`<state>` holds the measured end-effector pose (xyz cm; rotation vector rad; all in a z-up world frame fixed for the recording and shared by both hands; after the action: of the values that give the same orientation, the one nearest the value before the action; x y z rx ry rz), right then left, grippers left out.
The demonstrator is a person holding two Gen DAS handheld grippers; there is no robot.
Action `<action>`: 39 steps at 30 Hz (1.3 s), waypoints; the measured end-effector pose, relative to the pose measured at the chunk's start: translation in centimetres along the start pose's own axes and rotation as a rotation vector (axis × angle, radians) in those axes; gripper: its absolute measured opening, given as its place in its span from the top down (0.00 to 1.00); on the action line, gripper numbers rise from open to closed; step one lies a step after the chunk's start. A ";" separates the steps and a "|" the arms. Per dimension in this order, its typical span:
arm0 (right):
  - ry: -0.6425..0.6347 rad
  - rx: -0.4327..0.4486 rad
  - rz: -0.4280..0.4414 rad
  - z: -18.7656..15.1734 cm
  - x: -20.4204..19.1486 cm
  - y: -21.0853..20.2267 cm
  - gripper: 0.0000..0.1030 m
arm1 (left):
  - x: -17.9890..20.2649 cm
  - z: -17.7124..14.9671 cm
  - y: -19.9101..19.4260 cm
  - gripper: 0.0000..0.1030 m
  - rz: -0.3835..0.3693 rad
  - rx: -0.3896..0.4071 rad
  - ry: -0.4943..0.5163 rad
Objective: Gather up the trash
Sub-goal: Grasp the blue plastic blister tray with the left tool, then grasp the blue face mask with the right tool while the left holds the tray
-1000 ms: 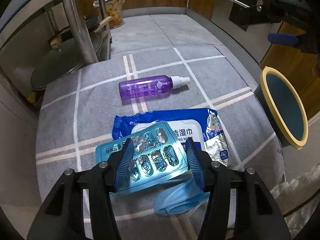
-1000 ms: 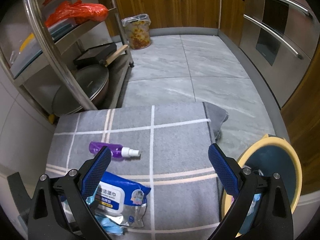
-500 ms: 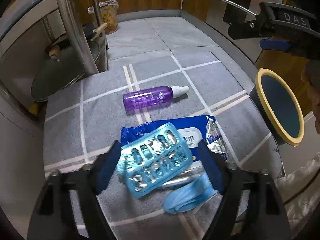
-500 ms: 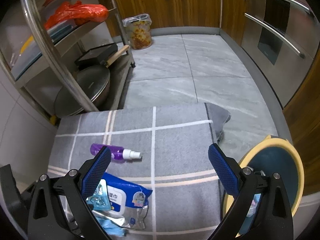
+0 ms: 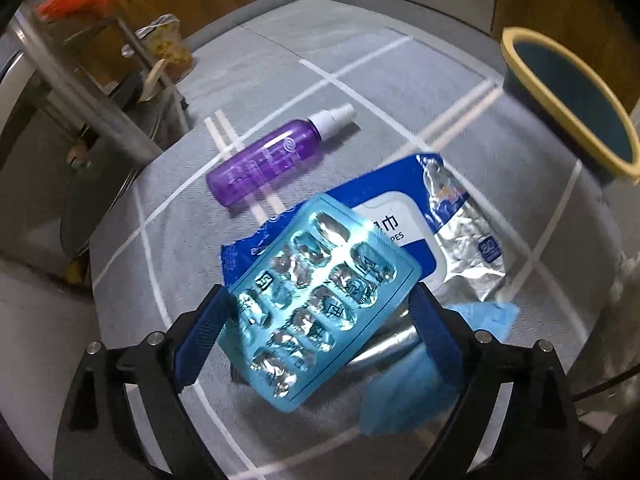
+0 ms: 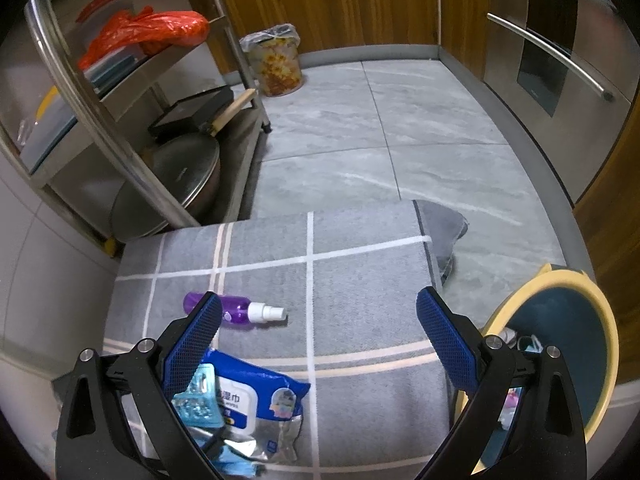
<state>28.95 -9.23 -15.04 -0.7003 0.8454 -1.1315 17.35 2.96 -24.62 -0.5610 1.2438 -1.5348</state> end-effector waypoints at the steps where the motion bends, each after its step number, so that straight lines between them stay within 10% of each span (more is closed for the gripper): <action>1: 0.002 -0.002 0.001 0.0 0.0 0.0 0.06 | -0.1 0.1 0.1 0.13 -0.013 0.008 -0.007; 9: 0.008 -0.017 -0.002 0.1 0.3 0.7 0.06 | -3.0 1.0 0.9 0.21 -0.088 0.019 -0.210; 16: 0.023 -0.043 0.019 -0.1 0.0 1.1 0.06 | -5.0 1.6 -0.1 0.71 -0.097 0.070 -0.288; 22: -0.021 -0.046 0.020 -0.8 -0.6 0.6 0.06 | -6.7 1.9 -1.7 0.88 -0.045 0.125 -0.342; 39: -0.106 -0.169 0.122 -9.9 -3.7 -2.5 0.12 | -5.1 -0.4 -7.9 0.89 0.003 0.194 -0.342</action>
<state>18.58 -6.94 -17.24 -0.8291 0.8884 -0.9130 15.52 7.12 -16.38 -0.6608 0.8259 -1.4636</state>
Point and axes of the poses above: each gripper's, at about its wrist camera, not at the fingertips, and y roughly the way its jaws point, x to its right, z to its top, the point moved 6 cm from there along y, roughly the way its jaws point, and after that the axes turned 4 degrees about y, right-handed, at the moved point
